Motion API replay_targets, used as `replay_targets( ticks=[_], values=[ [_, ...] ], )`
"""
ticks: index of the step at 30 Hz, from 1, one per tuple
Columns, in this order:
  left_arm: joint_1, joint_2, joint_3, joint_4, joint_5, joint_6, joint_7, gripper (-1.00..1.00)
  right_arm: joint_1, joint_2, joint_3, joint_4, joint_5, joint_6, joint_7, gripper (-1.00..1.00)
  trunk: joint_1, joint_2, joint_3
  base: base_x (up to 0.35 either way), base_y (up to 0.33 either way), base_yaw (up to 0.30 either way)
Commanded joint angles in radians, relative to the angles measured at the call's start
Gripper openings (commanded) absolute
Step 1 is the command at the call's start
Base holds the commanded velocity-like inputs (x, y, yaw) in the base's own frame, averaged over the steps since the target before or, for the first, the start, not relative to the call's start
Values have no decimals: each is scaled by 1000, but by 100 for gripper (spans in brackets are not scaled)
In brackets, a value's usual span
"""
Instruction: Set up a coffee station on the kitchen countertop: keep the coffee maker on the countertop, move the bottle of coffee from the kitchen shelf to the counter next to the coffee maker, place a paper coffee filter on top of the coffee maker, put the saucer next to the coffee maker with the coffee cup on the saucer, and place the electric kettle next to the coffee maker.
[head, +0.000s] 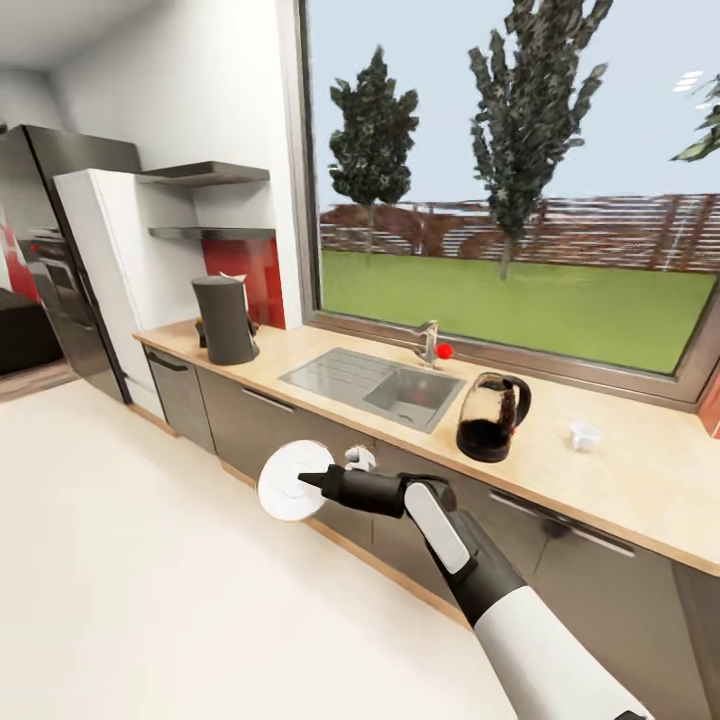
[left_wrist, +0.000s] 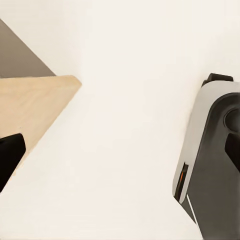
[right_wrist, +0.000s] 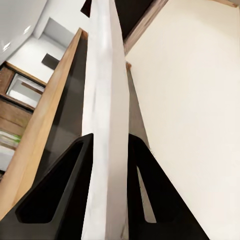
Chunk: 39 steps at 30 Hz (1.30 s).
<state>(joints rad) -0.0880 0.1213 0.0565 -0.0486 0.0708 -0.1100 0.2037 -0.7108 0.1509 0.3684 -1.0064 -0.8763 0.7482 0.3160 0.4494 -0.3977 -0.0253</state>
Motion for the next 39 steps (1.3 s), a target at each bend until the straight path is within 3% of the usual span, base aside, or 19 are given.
replay_targets(
  ticks=[1, 25, 29, 35, 39],
  values=[
    [-1, 0, 5, 1, 7, -5, -1, 100, -1, 0, -1, 0, 0, 4, 4, -100, 1, -2, -2, 0, 0, 279],
    [-1, -3, 5, 1, 7, -5, -3, 100, -1, 0, -3, -1, 1, 3, 3, -100, 1, -2, -2, 0, 0, 279],
    [-1, -44, 5, 7, 5, -6, -4, 100, -1, -2, -5, -1, 0, 3, 3, -100, 1, -2, -2, 0, 0, 279],
    [-1, -70, 5, 11, 5, -4, -6, 100, -1, -4, -3, 0, 4, 1, 4, -100, 1, -2, -2, 0, 0, 219],
    [23, -69, -2, 16, 0, 6, -35, 100, -1, -8, -8, 1, 11, -2, -1, -100, 1, -2, -2, 11, 0, 16]
  ],
)
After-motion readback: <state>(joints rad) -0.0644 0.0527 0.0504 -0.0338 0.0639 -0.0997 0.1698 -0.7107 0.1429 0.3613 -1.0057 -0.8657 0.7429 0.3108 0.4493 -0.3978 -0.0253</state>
